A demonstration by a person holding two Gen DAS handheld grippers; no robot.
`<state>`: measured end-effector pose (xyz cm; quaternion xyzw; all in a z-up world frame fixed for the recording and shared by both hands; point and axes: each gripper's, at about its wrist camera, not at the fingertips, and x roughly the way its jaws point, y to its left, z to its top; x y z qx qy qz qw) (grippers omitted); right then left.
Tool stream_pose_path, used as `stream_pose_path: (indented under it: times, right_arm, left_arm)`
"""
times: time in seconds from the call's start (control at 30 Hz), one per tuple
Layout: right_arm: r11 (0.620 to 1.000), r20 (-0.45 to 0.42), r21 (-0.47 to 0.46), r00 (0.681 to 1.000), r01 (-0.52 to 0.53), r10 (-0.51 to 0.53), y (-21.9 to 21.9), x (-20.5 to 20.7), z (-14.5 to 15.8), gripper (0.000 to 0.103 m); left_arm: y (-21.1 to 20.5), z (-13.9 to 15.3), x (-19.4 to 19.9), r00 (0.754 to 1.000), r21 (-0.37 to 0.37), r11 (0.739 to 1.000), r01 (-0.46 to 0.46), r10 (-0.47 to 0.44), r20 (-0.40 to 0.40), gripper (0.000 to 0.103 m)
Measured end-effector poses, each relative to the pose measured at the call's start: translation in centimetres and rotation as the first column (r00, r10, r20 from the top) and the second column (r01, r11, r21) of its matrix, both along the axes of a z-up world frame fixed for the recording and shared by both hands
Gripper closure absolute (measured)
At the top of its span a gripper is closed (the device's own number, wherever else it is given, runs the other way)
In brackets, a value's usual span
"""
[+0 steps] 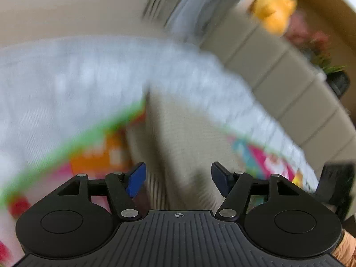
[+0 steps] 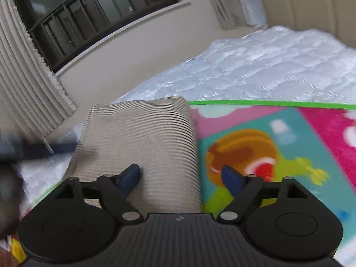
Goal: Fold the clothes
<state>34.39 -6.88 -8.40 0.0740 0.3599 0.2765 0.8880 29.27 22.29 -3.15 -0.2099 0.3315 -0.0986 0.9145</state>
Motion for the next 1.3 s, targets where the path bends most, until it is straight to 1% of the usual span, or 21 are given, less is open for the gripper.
stream_pose_path:
  times: [0.07,0.1,0.13,0.17,0.23,0.27,0.37,0.4,0.43,0.47,0.57,0.67,0.73,0.8,0.87,0.9,1.0,1.07,1.13,1.2,1.3]
  right_arm:
    - [0.999,0.068,-0.047,0.998,-0.002,0.005,0.6,-1.8,1.0,0.016]
    - [0.998,0.102,-0.070,0.995,-0.003,0.010,0.9,-2.7,1.5,0.014]
    - [0.996,0.143,-0.088,0.989,-0.009,0.022,1.7,-3.6,2.0,0.013]
    - [0.994,0.184,-0.104,0.982,-0.017,0.036,2.6,-4.5,2.4,0.012]
    - [0.990,0.265,-0.138,0.962,-0.030,0.066,4.3,-6.3,3.3,0.012]
    - [0.985,0.273,-0.167,0.958,-0.048,0.093,5.5,-6.8,3.0,0.012]
    - [0.959,0.269,-0.260,0.946,-0.110,0.181,9.0,-7.9,1.7,0.012]
    - [0.940,0.269,-0.323,0.941,-0.114,0.206,10.0,-8.2,0.3,0.011]
    - [0.920,0.291,-0.380,0.931,-0.098,0.219,10.6,-8.7,-1.1,0.011]
    - [0.912,0.321,-0.401,0.920,-0.083,0.225,10.7,-9.2,-1.9,0.010]
    - [0.902,0.327,-0.426,0.917,-0.073,0.228,10.7,-9.9,-2.2,0.009]
    - [0.897,0.323,-0.435,0.916,-0.080,0.238,10.2,-10.3,-1.7,0.008]
    - [0.925,0.316,-0.372,0.927,-0.076,0.204,9.1,-10.4,-0.4,0.008]
    - [0.967,0.306,-0.252,0.945,-0.036,0.115,7.6,-10.2,0.9,0.005]
    - [0.991,0.291,-0.130,0.956,0.005,0.033,6.4,-9.8,1.8,0.001]
    - [0.997,0.279,-0.069,0.960,0.027,-0.007,5.8,-9.6,2.3,0.001]
    - [0.992,0.310,-0.127,0.950,0.015,0.025,7.3,-9.2,2.3,0.001]
    - [0.966,0.274,-0.259,0.958,-0.011,0.084,9.2,-8.2,1.1,0.001]
    - [0.940,0.252,-0.340,0.962,-0.015,0.107,10.3,-7.8,-0.9,0.000]
    - [0.927,0.289,-0.374,0.949,-0.009,0.125,10.7,-8.3,-1.6,0.000]
    - [0.918,0.272,-0.396,0.953,-0.013,0.131,11.0,-8.3,-1.4,0.000]
  left_arm:
    - [0.0,2.6,0.1,0.994,0.002,1.000,0.031,-0.031,0.103,0.028]
    - [-0.1,3.6,0.5,0.989,0.000,0.999,0.050,-0.050,0.140,0.026]
    - [-0.4,3.8,1.3,0.986,0.003,0.997,0.075,-0.075,0.148,0.026]
    - [-0.9,3.4,2.4,0.986,0.016,0.995,0.099,-0.100,0.136,0.026]
    - [-1.7,2.4,4.6,0.984,0.043,0.989,0.143,-0.147,0.103,0.031]
    - [-2.0,1.2,5.8,0.986,0.062,0.987,0.148,-0.152,0.064,0.032]
    - [-1.6,-1.9,6.9,0.989,0.089,0.985,0.146,-0.146,-0.005,0.036]
    - [-1.4,-2.9,7.2,0.989,0.097,0.985,0.145,-0.143,-0.025,0.037]
    - [-1.2,-4.0,7.4,0.989,0.104,0.984,0.144,-0.140,-0.044,0.035]
    - [-1.1,-4.8,7.6,0.989,0.109,0.984,0.144,-0.139,-0.058,0.034]
    - [-1.3,-5.0,7.7,0.989,0.106,0.984,0.142,-0.137,-0.057,0.033]
    - [-1.6,-5.2,7.8,0.990,0.101,0.985,0.138,-0.134,-0.046,0.033]
    - [-1.3,-5.2,7.9,0.991,0.088,0.987,0.133,-0.130,-0.044,0.033]
    - [-1.0,-5.2,8.1,0.991,0.074,0.989,0.127,-0.124,-0.044,0.033]
    - [-1.0,-5.3,8.2,0.992,0.063,0.990,0.122,-0.120,-0.043,0.033]
    - [-1.0,-5.3,8.2,0.992,0.061,0.991,0.122,-0.119,-0.043,0.033]
    - [-1.0,-5.3,8.2,0.992,0.059,0.991,0.124,-0.121,-0.042,0.034]
    - [-0.9,-5.3,8.3,0.991,0.054,0.990,0.127,-0.125,-0.042,0.034]
    - [-0.8,-5.4,8.4,0.991,0.050,0.990,0.131,-0.129,-0.042,0.034]
    - [-0.8,-5.4,8.4,0.990,0.048,0.990,0.136,-0.134,-0.041,0.034]
    - [-0.6,-5.1,8.1,0.992,0.042,0.991,0.125,-0.123,-0.037,0.034]
